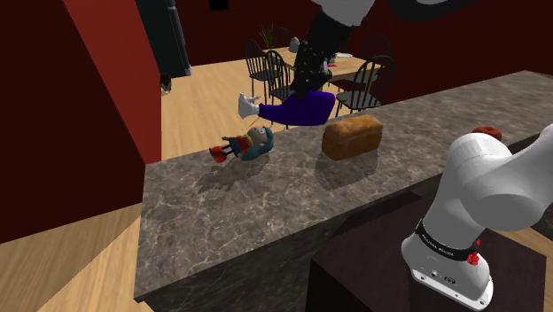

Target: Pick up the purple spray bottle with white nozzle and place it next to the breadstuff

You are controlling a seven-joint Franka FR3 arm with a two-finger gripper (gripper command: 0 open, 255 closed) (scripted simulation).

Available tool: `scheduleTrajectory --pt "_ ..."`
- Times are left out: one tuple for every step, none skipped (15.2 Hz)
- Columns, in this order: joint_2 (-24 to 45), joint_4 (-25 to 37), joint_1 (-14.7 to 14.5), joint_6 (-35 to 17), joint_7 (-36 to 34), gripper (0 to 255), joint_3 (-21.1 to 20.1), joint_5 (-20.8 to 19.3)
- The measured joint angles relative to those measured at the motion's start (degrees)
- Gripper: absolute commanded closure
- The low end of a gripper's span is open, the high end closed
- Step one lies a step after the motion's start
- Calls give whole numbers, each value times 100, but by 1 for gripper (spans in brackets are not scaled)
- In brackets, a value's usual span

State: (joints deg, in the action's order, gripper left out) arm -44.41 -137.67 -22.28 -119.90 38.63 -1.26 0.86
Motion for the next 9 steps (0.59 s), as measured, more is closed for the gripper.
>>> scheduleTrajectory --pt "-122 -52 26 72 117 255 114 -29" --pt "-229 -104 52 128 229 255 224 -58" --pt "-413 -209 91 210 374 255 368 -100" --pt "-532 -259 123 278 488 255 480 -138" --pt "-654 -307 156 350 591 255 581 -176" --pt "-802 -354 193 452 686 255 673 -216" --pt "-890 -342 238 551 826 255 818 -272" --pt "-1055 -432 288 628 953 255 942 -329" --pt "-1146 -474 332 676 1077 255 1068 -385"
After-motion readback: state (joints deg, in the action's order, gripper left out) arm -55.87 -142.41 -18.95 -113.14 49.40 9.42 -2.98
